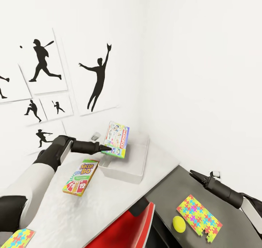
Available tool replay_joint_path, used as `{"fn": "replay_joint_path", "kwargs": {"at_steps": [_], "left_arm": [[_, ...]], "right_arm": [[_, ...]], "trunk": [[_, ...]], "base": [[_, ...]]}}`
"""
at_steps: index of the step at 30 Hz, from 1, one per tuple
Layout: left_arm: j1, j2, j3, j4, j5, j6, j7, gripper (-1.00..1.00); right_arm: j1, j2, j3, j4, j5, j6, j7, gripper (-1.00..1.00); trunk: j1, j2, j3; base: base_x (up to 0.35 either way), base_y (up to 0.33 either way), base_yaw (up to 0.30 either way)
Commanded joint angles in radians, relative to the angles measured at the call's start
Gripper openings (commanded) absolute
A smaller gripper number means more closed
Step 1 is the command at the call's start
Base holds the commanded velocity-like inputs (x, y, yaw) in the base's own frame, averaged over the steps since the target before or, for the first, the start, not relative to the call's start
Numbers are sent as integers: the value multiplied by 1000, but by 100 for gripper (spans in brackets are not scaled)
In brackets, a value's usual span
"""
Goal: Put all the toys in the child's room - the three board games (two on the bed and one on the table), the two jigsaw puzzles on the table, and the tennis ball on the table - inside the toy box on the table in the child's room.
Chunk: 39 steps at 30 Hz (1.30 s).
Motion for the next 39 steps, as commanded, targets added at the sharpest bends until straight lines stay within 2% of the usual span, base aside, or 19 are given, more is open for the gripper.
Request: {"fn": "replay_joint_path", "kwargs": {"at_steps": [1,5,12,14,16,22,35,39], "left_arm": [[-2,-1,-10,0,9,9,10,-100],[-3,-6,-31,16,11,8,44,-100],[-4,-10,-35,27,7,7,74,-100],[-4,-19,-35,28,7,7,109,-100],[-4,-40,-35,29,8,7,172,-100],[-4,-68,-34,29,10,5,251,-100],[-4,-119,-35,29,7,6,266,-100],[-4,-125,-36,29,7,7,266,-100]], "right_arm": [[-1,0,0,0,-6,8,1,100],[-1,0,0,-1,-6,9,1,100],[-1,0,-1,-1,-6,10,2,100],[-1,0,-1,-1,-6,10,3,100],[-1,0,-1,-2,-6,10,5,100],[-1,0,-1,-2,-6,10,8,100],[-1,0,-2,-2,-4,10,19,100],[-1,0,-2,-2,-4,10,20,100]], "trunk": [[1,-2,-2],[1,-2,-2],[1,-2,-2],[1,-2,-2],[1,-2,-2],[1,-2,-2],[1,-2,-8],[1,-2,-13]], "base": [[0,0,0],[0,0,0],[0,0,0],[0,0,0],[0,0,0],[0,0,0],[0,0,0],[0,0,0]]}}
